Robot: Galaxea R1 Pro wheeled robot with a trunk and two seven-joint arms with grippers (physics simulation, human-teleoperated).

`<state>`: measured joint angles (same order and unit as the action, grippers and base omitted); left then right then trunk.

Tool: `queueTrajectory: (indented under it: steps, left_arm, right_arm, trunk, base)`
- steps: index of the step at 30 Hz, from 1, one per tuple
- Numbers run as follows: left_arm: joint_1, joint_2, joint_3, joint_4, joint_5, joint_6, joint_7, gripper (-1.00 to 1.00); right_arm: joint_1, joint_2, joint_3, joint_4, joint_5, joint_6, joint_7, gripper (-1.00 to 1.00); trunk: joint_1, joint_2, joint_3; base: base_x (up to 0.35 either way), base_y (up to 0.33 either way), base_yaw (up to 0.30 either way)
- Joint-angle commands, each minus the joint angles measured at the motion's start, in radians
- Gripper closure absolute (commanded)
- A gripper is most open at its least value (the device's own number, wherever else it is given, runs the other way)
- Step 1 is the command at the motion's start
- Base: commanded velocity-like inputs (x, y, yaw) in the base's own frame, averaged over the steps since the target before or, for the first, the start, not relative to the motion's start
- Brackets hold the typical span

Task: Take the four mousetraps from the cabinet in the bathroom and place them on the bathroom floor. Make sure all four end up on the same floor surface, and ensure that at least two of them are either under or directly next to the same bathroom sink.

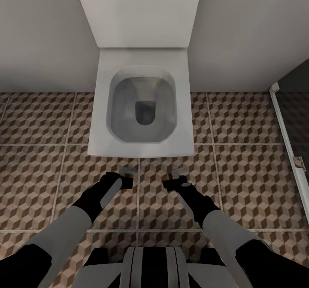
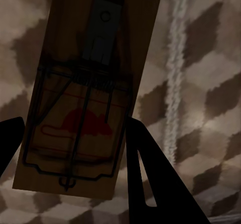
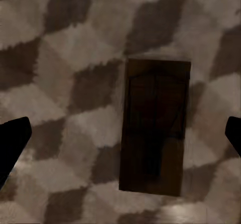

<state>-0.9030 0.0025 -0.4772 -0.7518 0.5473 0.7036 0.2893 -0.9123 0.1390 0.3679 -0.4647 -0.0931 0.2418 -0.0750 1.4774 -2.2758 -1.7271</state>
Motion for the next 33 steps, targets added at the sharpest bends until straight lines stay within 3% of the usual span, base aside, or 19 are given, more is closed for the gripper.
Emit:
queueTrajectory:
  steps: [1, 30, 33]
  left_arm:
    - [-0.001, 0.001, -0.003, -0.001, 0.010, 0.002, 0.007, 1.00]
    - [-0.001, 0.001, -0.003, 0.029, 0.009, -0.004, 0.002, 1.00]
    - [-0.001, 0.001, -0.003, 0.044, 0.008, -0.030, 0.001, 1.00]
  right_arm:
    - [0.000, -0.001, 0.008, -0.002, -0.010, 0.005, -0.008, -1.00]
    - [0.000, -0.001, 0.009, -0.002, -0.011, -0.001, -0.007, -1.00]
    - [0.000, -0.002, 0.009, -0.002, -0.011, -0.001, -0.006, -1.00]
  trunk:
    - [0.000, 0.000, 0.000]
    - [0.000, 0.000, 0.000]
    - [0.000, 0.000, 0.000]
  base:
    - [0.000, 0.000, 0.000]
    - [0.000, 0.000, 0.000]
    - [0.000, 0.000, 0.000]
